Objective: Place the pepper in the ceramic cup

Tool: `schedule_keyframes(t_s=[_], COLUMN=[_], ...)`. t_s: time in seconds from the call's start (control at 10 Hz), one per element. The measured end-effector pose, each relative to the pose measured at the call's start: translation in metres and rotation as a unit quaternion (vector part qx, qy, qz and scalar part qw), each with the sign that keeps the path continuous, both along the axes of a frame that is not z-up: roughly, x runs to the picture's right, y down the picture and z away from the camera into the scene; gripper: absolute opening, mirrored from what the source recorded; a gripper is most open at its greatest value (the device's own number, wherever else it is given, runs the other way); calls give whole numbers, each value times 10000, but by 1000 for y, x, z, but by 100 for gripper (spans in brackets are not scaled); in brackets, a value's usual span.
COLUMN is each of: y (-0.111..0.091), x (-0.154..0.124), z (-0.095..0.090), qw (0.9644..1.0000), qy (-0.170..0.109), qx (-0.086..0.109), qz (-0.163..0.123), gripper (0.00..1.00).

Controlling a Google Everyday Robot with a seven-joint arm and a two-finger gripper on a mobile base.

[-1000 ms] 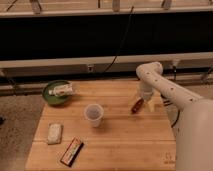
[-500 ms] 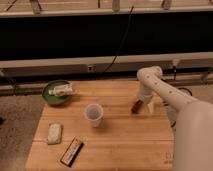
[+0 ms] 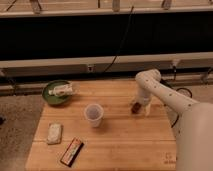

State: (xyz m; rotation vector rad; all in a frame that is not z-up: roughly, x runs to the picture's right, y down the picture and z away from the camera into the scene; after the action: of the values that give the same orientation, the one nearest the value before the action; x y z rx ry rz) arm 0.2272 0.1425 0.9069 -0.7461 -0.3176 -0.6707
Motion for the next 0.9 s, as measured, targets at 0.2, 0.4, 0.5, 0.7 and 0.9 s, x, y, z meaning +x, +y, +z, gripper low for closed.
schedule_keyframes(t_s=[0.2,0.4,0.5,0.7,0.9], y=[-3,-9,-14,-19,-24], x=[1,-1,-4,-12,-24], z=[-8,-17,-23,-34,-45], qw=[10000,9998,9996,9992,9988], qy=[-9,-40,-54,-78,-90], qx=[92,210,273,374,444], qz=[-20,-6,-23,-99,-166], gripper=[16,2,0,0,0])
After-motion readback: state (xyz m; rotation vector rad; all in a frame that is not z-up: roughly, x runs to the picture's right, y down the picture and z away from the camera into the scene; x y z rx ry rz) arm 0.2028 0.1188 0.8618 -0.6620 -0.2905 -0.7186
